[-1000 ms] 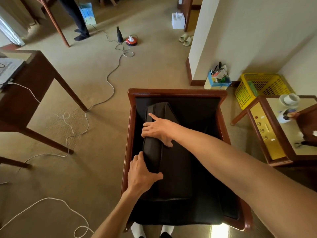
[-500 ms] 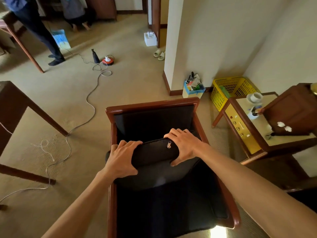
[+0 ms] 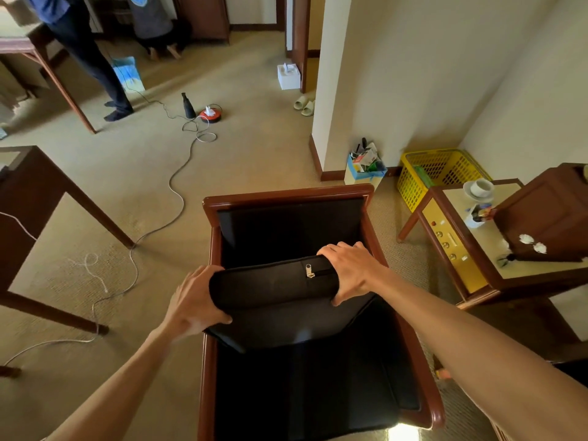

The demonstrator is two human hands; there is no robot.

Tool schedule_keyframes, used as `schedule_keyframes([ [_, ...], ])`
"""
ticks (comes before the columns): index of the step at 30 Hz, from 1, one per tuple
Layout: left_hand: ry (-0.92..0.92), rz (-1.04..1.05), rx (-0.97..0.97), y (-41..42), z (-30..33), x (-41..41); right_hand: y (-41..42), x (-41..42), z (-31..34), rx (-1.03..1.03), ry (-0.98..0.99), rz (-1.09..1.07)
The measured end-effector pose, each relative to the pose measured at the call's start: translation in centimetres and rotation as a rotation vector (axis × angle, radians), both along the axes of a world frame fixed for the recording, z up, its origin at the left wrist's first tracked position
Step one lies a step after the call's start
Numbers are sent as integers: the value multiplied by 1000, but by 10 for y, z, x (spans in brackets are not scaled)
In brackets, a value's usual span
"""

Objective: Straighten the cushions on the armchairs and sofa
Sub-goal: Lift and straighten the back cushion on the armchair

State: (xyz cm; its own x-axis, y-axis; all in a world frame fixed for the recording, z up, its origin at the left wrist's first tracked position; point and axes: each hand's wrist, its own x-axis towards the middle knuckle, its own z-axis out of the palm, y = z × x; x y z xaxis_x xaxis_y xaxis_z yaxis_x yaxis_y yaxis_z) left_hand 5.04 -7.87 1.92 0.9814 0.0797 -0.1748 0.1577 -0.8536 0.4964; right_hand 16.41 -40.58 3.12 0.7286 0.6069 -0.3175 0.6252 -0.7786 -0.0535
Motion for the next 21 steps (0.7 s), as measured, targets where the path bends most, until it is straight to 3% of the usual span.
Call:
schedule_keyframes([
  [7,-223,-242,-17,-55,66,36,-80,-5,29,108,84,-242],
  [14,-178,-360,25,-118,43,46,-113,-36,-9,8,189,-395],
  [21,-243,-329,-93,-119,32,59,-63,-22,-5,301,136,-192],
])
